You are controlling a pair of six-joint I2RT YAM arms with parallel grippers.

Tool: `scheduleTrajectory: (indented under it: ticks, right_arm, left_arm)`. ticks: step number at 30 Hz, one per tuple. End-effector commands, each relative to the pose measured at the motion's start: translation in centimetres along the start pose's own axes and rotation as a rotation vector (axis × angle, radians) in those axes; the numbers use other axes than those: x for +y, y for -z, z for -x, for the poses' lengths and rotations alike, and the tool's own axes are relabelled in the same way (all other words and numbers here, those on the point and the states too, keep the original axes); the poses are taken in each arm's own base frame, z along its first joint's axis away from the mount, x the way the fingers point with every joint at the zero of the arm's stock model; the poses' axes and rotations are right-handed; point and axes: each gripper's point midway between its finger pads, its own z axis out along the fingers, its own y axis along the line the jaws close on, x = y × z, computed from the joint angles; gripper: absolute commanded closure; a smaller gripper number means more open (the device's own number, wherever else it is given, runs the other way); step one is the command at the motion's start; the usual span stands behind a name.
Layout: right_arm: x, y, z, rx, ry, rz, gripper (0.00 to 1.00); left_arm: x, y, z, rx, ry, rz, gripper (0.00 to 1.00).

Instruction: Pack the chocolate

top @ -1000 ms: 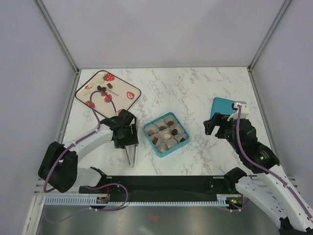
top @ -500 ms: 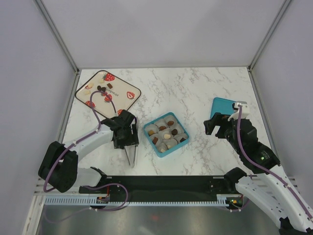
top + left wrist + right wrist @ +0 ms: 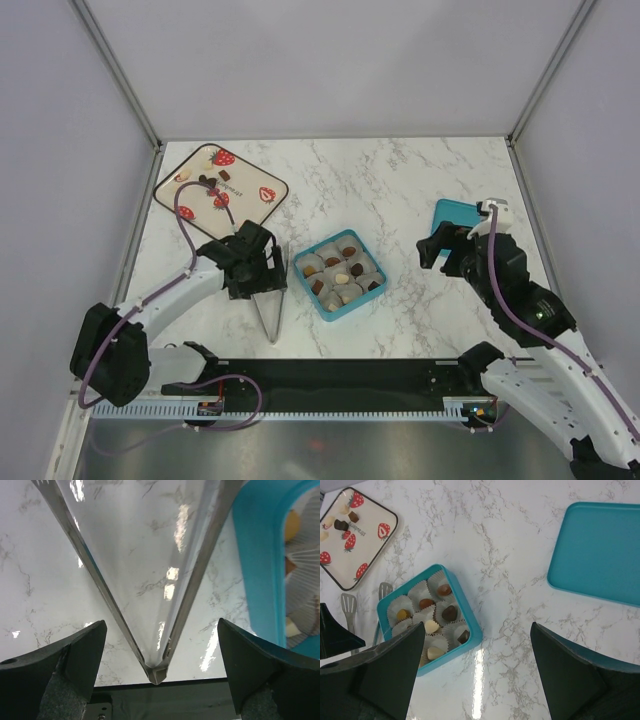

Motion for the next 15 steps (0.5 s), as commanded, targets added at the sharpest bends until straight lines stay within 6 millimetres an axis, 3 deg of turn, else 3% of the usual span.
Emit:
scheduleTrajectory:
  ticks: [1, 4, 8, 9, 12, 13, 14, 15]
  right_arm:
    - [0.8, -1.5, 0.9, 0.038, 0.010, -0.031, 0.05]
    - [0.8, -3.5, 0.7, 0.089, 0.053, -0.091, 0.05]
    - [-0.7, -6.5, 1.7, 0.096, 0.102, -0.247, 0.04]
    - [-1.2, -8.1, 0.8, 0.142, 0.124, -0.284, 0.04]
    - [-2.8, -10.4, 1.8, 0.174, 0.094, -0.334, 0.06]
    - [-3.7, -11.7, 1.1, 0.208, 0.088, -0.362, 0.07]
    - [-5.2, -12.5, 2.0, 0.197, 0.055, -0.394, 0.09]
    - [-6.2, -13.6, 1.3, 0.226, 0.043, -0.417, 0.12]
  left_arm:
    - [-2.8, 4.0, 4.3, -0.156, -0.019, -0.108, 0.00]
    - [-6.2, 8.3, 7.2, -0.248, -0.079, -0.255, 0.00]
    - [-8.2, 12.2, 9.4, -0.355, -0.184, -0.358, 0.00]
    - [-8.8, 13.1, 10.1, -0.398, -0.202, -0.394, 0.00]
    - [-9.7, 15.8, 10.1, -0.486, -0.258, -0.504, 0.00]
    - [-10.5, 16.8, 10.5, -0.531, -0.274, -0.558, 0.00]
    - [-11.0, 17.2, 9.4, -0.524, -0.315, -0.623, 0.00]
    - [-11.3, 17.5, 9.1, -0.531, -0.326, -0.655, 0.00]
